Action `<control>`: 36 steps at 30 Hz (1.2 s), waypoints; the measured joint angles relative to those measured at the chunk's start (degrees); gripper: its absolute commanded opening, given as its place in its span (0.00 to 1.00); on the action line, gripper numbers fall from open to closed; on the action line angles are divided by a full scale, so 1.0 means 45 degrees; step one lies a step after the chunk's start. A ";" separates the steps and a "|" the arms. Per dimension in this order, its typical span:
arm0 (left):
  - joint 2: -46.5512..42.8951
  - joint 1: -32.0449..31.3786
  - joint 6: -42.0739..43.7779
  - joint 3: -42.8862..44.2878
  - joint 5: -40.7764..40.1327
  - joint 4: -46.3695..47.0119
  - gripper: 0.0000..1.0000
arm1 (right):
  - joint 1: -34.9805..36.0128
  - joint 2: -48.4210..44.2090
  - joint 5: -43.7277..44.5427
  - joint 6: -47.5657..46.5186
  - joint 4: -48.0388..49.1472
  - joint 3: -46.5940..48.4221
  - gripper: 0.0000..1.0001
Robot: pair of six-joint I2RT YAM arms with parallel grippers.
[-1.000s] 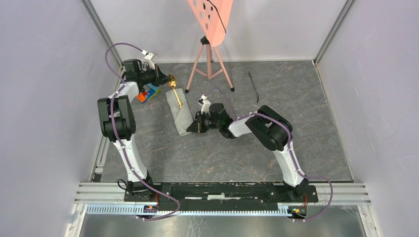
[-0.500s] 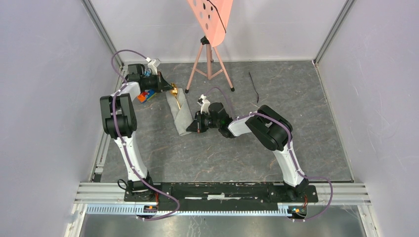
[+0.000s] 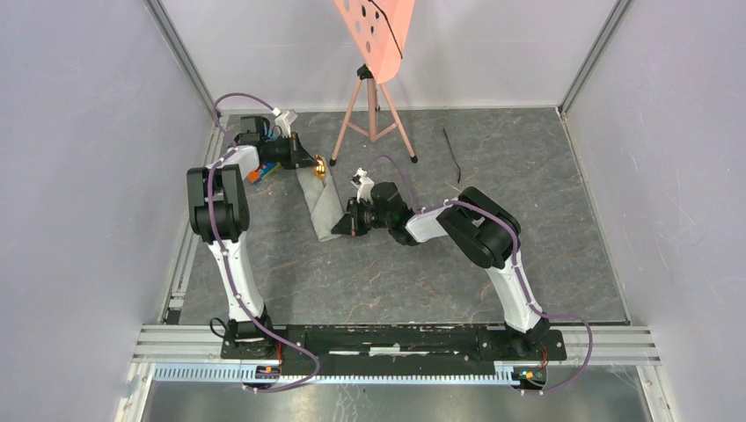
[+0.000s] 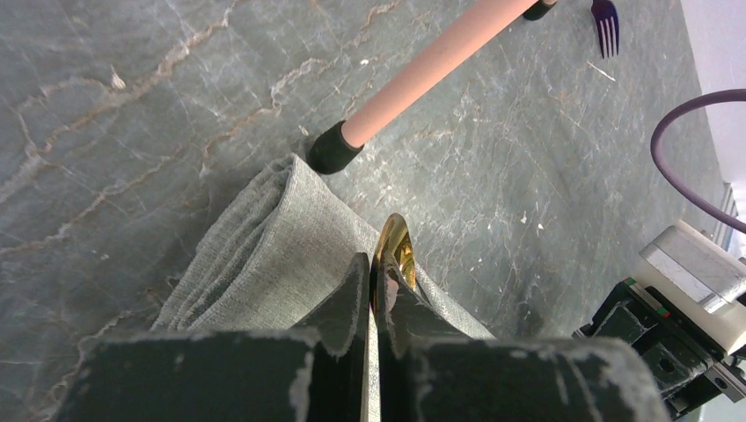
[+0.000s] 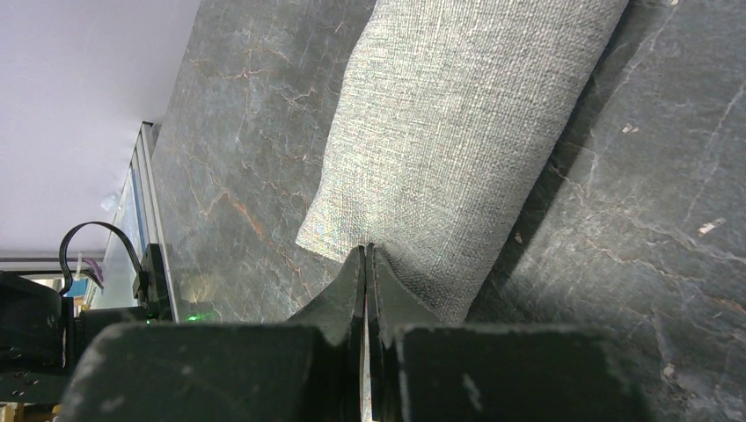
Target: Fold the napkin into a case and place the utensils inside
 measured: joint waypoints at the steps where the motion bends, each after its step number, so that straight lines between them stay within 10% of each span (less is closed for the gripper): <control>1: 0.0053 -0.0010 0.0000 0.0000 -0.0005 -0.0126 0.02 | 0.0000 0.0000 0.0000 0.0000 0.0000 0.0000 0.00; 18: 0.0996 -0.0214 0.0005 0.1127 -0.0277 -0.2443 0.11 | 0.0000 0.0000 0.0000 0.0005 0.0005 0.0000 0.00; 31: 0.0374 -0.0471 -0.0874 0.1219 -0.2686 -0.3245 0.58 | 0.0000 -0.0049 0.0102 -0.0199 -0.0248 0.0078 0.07; 36: -0.1962 -0.0471 -0.1545 0.0899 -0.4027 -0.3604 1.00 | 0.0015 -0.0457 0.0418 -0.0695 -0.1423 0.0398 0.26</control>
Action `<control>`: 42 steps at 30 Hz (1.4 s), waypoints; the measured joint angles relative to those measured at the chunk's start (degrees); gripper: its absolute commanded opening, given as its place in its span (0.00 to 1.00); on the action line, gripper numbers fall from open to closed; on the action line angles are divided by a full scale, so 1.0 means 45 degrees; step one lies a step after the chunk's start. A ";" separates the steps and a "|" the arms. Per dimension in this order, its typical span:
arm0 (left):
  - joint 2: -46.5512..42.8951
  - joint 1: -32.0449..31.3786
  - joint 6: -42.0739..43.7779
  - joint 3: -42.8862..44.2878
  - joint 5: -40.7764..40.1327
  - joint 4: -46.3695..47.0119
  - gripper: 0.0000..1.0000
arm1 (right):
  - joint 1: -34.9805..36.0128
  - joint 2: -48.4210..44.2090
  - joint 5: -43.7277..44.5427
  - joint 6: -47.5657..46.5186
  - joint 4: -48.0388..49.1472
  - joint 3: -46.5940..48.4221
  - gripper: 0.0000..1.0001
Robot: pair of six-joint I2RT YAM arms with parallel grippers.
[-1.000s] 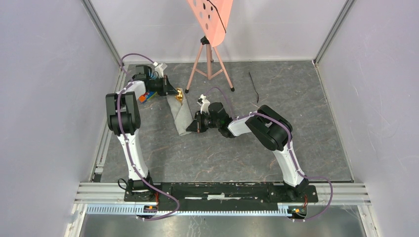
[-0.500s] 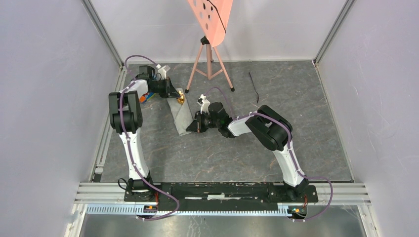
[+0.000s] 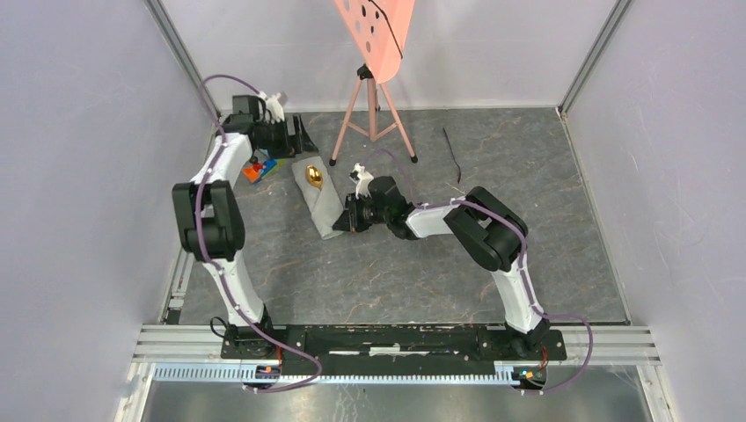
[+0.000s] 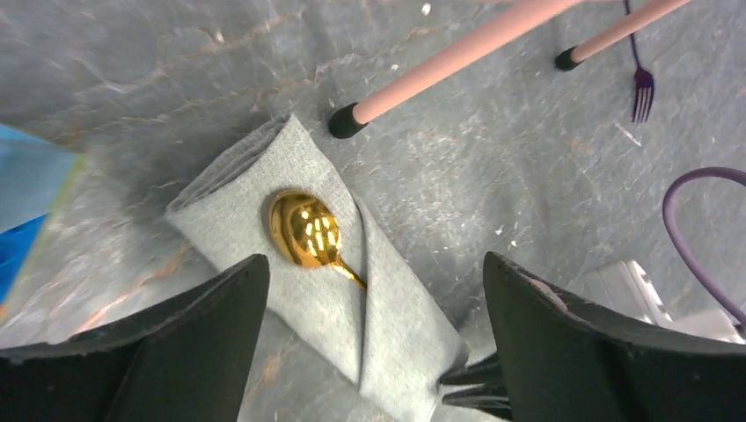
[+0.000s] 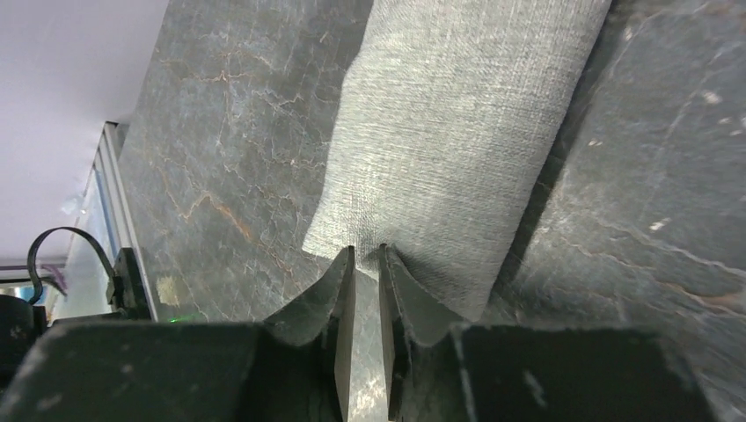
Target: Fold the napkin into a case and place the utensils inside
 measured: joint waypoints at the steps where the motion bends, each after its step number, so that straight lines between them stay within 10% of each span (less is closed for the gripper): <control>1: -0.0563 0.0000 -0.0078 -0.0083 -0.0170 -0.0039 1.00 | 0.0000 -0.0223 0.0131 -0.0219 -0.0471 0.0073 0.31; 10: -0.7514 -0.0398 -0.0792 -0.4143 -0.1821 0.0763 0.98 | -0.0291 -0.5523 0.3555 -0.3764 -0.4464 -0.1379 0.88; 17: -1.3012 -0.3254 -0.1987 -0.9476 -0.2506 0.1404 0.97 | -0.3687 -0.8058 0.7480 -0.5455 -0.6533 -0.2166 0.93; 36: -1.7107 -0.5945 -0.3055 -1.0593 -0.3444 0.0238 0.90 | -0.6309 -0.1647 1.0350 -0.5683 -1.0297 0.2788 0.40; 42: -1.6990 -0.5955 -0.3050 -0.9758 -0.3400 -0.0146 0.94 | -0.6615 -0.1481 1.0331 -0.5717 -1.0040 0.2783 0.00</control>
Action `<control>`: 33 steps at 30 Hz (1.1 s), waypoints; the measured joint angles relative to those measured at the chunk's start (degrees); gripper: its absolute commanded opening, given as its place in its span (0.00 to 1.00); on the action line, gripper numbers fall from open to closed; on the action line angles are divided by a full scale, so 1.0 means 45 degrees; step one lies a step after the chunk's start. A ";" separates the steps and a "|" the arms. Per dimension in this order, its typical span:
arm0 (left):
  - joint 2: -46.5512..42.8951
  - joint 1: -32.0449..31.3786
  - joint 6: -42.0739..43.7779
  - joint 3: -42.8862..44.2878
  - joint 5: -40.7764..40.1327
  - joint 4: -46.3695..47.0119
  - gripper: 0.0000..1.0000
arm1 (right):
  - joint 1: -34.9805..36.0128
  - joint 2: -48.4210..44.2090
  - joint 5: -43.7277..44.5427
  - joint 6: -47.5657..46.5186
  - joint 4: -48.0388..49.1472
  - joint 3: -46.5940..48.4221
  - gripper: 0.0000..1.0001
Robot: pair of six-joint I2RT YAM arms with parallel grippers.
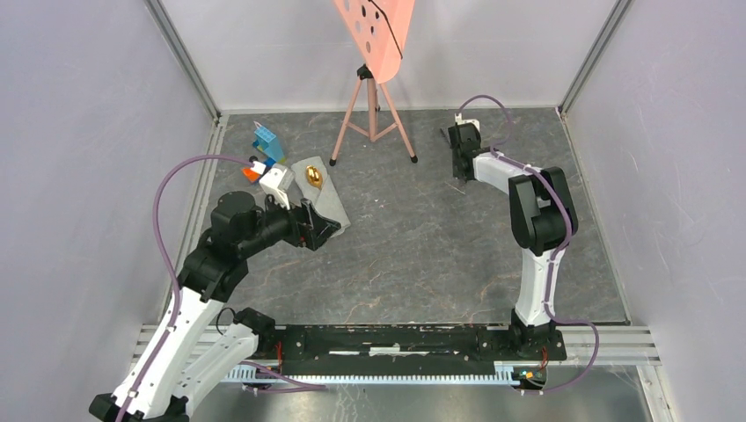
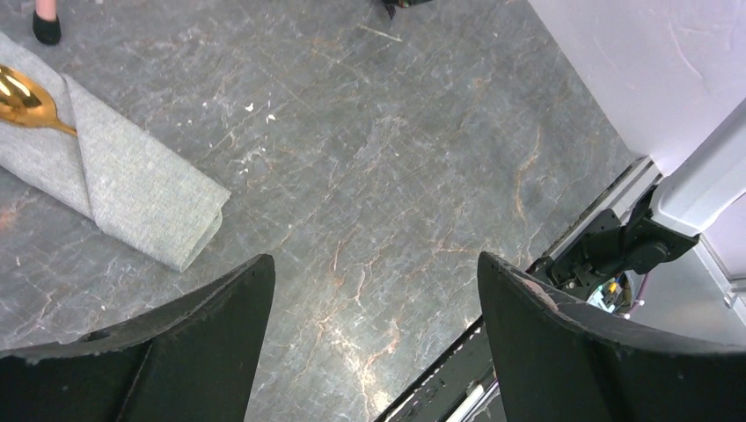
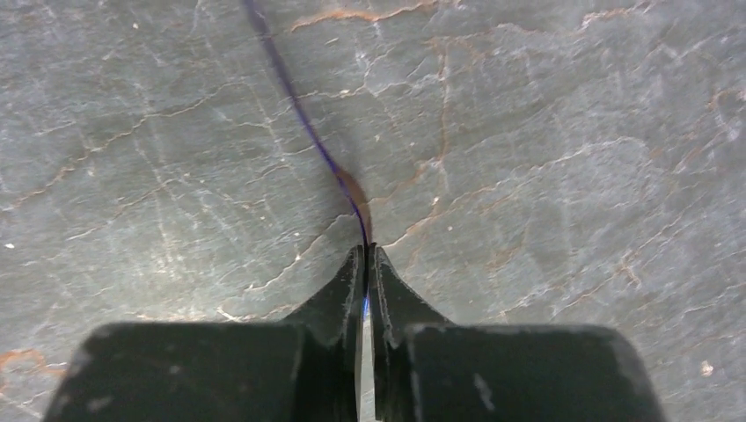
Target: Fold the napkin into a case and place the utensils inside
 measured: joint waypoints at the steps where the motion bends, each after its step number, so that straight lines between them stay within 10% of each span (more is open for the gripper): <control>1: 0.0044 -0.0005 0.0000 0.0189 0.0010 -0.0024 0.99 | -0.0010 0.0044 0.0000 -0.0049 0.0029 0.0000 0.00; 7: -0.0024 -0.0034 0.0010 0.0408 -0.0131 -0.0039 1.00 | -0.0053 -0.1292 0.0238 -0.0209 0.0520 -0.1841 0.00; 14: 0.0039 -0.0034 -0.0005 0.0427 -0.0782 0.0223 0.99 | -0.0034 -0.8301 0.0185 -0.0408 -0.0194 -0.6397 0.00; 20: 0.1020 -0.0034 0.0005 0.1311 0.0155 0.0588 0.91 | 0.0408 -1.2526 -0.3487 -0.2123 -0.0568 -0.8529 0.00; 33: 0.4571 -0.1428 0.2307 0.3473 0.3531 -0.2229 0.83 | 0.7164 -1.0710 -1.0020 -0.6785 -0.2545 -0.7864 0.00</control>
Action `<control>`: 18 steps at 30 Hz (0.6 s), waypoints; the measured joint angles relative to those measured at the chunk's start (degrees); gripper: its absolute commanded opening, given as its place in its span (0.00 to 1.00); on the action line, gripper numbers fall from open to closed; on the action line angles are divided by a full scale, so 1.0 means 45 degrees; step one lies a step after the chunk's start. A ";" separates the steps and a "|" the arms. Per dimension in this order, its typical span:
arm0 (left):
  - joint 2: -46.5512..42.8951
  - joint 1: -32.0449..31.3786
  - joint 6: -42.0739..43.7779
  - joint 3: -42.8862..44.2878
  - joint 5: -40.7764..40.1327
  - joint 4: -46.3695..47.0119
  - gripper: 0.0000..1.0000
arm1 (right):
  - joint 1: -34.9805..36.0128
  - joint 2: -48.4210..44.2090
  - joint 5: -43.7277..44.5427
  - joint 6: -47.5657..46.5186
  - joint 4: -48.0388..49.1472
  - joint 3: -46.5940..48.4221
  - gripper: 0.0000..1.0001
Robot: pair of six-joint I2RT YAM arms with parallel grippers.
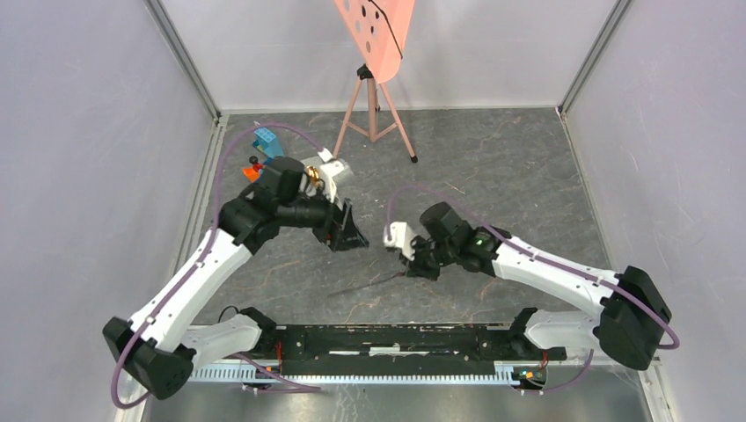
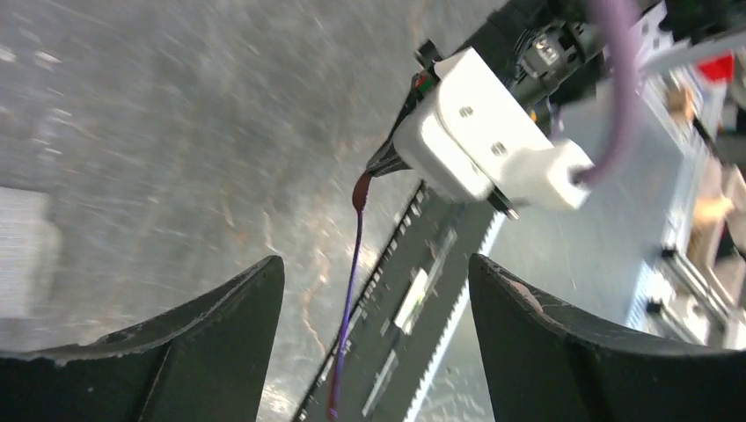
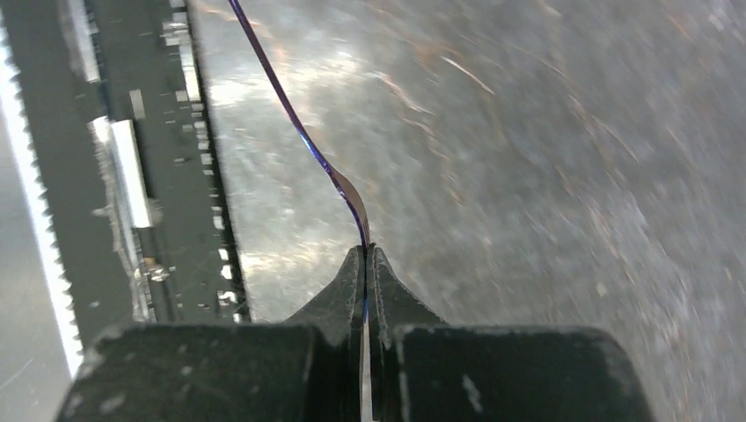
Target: Fold the napkin into a case and place the utensils inside
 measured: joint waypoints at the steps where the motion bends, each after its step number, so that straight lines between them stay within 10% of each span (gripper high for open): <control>1: 0.0267 -0.0170 0.0092 -0.0165 0.0257 -0.0155 0.84 | 0.0418 0.0131 -0.0180 -0.0214 0.0015 0.0073 0.00; 18: 0.1049 -0.2681 -0.0253 -0.2997 0.1885 0.1520 0.66 | 0.1773 -0.1117 -0.1321 -0.0189 0.2657 -0.0063 0.00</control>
